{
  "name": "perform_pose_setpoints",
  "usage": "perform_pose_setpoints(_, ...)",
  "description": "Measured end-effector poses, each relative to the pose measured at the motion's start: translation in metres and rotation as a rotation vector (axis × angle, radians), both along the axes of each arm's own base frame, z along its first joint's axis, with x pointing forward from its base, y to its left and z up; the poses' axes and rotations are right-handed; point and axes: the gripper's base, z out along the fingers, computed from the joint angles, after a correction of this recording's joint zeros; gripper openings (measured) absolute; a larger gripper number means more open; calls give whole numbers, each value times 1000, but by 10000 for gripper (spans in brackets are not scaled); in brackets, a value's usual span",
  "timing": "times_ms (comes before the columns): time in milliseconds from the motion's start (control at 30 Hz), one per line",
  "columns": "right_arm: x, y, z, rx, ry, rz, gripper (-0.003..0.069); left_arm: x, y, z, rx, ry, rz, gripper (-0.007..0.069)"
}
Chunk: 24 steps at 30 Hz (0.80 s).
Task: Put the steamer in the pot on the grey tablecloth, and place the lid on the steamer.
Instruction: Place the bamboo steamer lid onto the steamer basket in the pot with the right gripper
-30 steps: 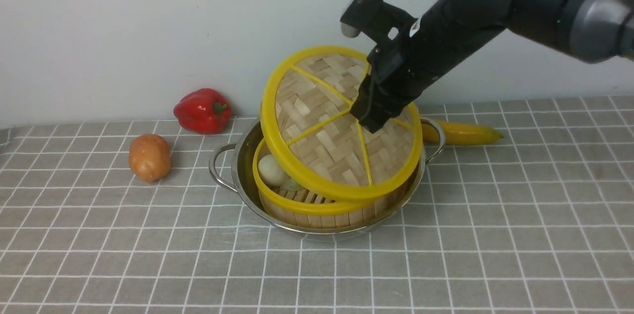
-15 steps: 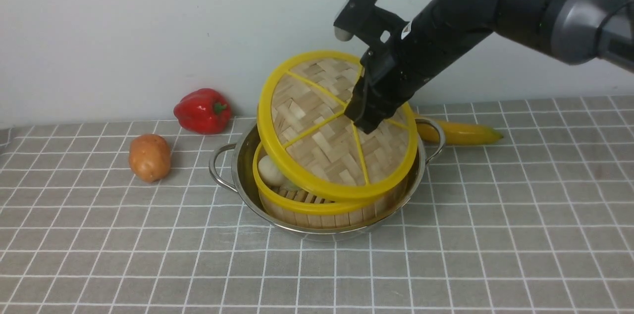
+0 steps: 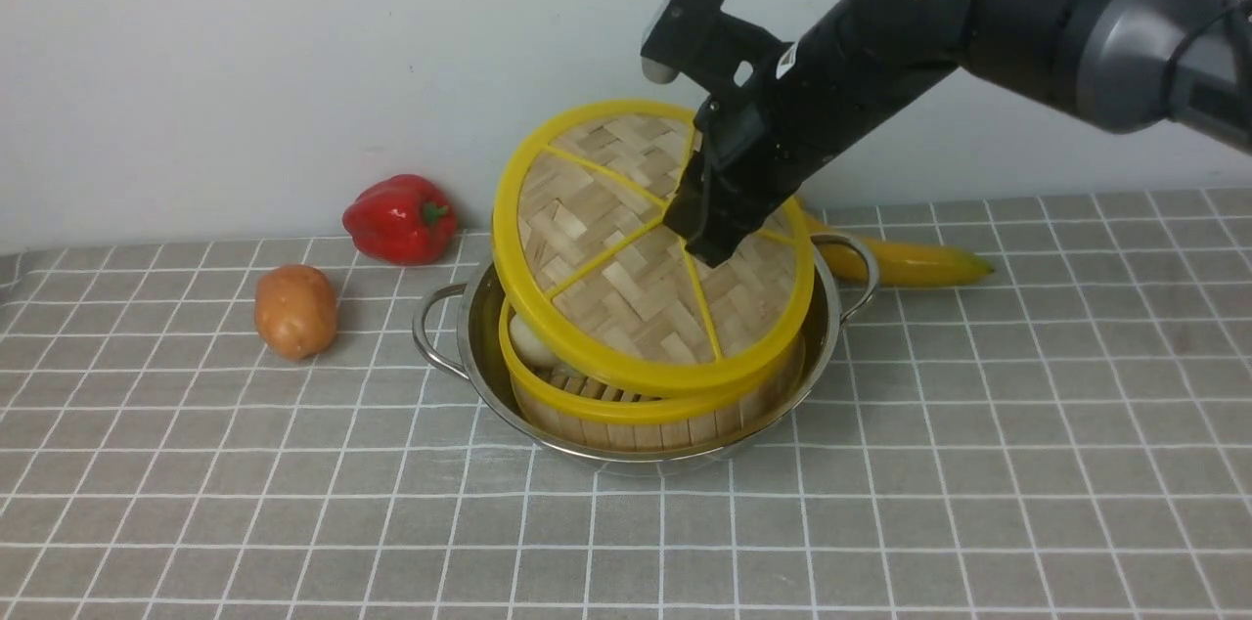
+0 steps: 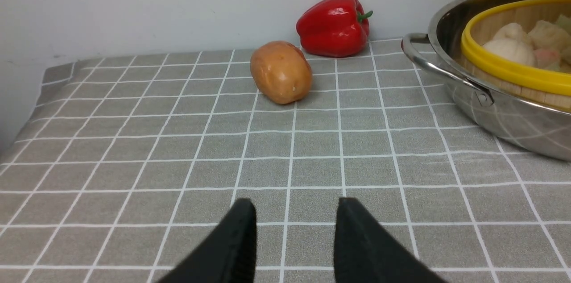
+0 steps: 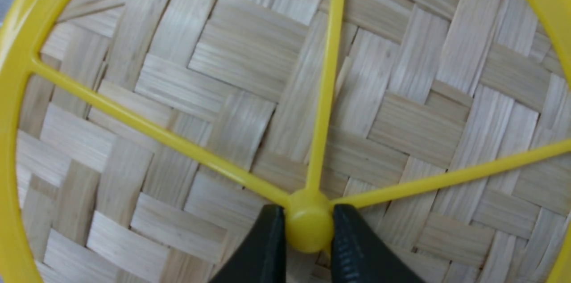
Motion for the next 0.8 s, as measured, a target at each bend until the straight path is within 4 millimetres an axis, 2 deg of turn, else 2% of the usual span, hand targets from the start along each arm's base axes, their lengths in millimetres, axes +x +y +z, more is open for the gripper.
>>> perform_pose_setpoints(267, 1, 1, -3, -1, 5, 0, 143, 0, 0, 0, 0, 0, 0, 242)
perform_pose_setpoints(467, 5, 3, -17, -11, 31, -1, 143, 0, 0, 0, 0, 0, 0, 242)
perform_pose_setpoints(800, 5, 4, -18, -22, 10, 31, 143, 0, 0, 0, 0, 0, 0, 242)
